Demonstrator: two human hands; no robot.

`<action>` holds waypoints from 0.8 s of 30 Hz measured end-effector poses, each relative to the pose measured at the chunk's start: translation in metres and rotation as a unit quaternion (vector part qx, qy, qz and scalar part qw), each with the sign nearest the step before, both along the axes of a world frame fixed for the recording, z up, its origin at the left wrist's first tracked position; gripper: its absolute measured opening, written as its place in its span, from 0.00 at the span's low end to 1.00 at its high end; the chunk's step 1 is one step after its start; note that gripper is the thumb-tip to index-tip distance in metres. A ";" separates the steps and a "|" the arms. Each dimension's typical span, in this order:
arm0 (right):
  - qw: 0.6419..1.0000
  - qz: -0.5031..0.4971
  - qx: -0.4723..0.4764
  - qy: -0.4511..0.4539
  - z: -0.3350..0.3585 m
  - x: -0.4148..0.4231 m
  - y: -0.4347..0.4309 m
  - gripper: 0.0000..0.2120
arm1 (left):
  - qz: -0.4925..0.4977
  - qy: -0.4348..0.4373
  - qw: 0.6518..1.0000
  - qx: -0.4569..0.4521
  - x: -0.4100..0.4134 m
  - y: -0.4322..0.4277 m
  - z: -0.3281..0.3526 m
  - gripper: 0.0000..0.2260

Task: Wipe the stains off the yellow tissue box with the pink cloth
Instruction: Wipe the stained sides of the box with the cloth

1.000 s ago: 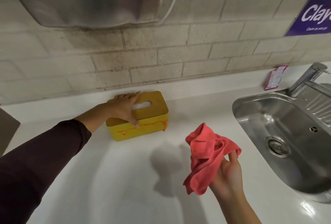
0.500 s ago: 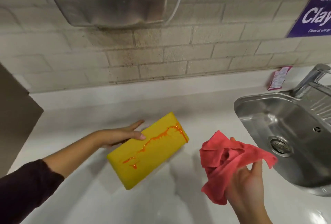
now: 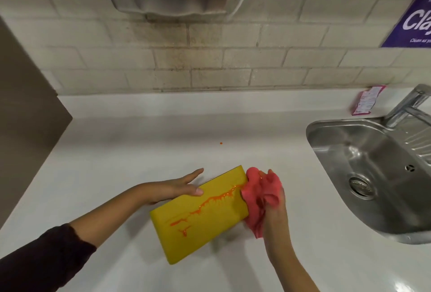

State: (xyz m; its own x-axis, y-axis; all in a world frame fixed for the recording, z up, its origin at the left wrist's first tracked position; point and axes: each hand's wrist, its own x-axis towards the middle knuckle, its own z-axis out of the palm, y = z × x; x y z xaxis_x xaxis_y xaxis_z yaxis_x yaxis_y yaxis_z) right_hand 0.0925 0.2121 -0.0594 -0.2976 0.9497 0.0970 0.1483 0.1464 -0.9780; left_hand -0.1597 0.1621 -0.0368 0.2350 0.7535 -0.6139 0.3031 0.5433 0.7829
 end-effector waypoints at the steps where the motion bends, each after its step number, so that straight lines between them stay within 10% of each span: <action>1: 0.996 0.014 0.081 -0.041 0.005 -0.003 0.000 0.12 | -0.004 0.008 1.000 0.005 0.001 -0.001 0.000 0.55; 24: 0.984 0.119 0.122 -0.058 -0.027 0.015 0.000 0.27 | -0.010 0.043 0.999 0.019 0.005 -0.006 -0.005 0.54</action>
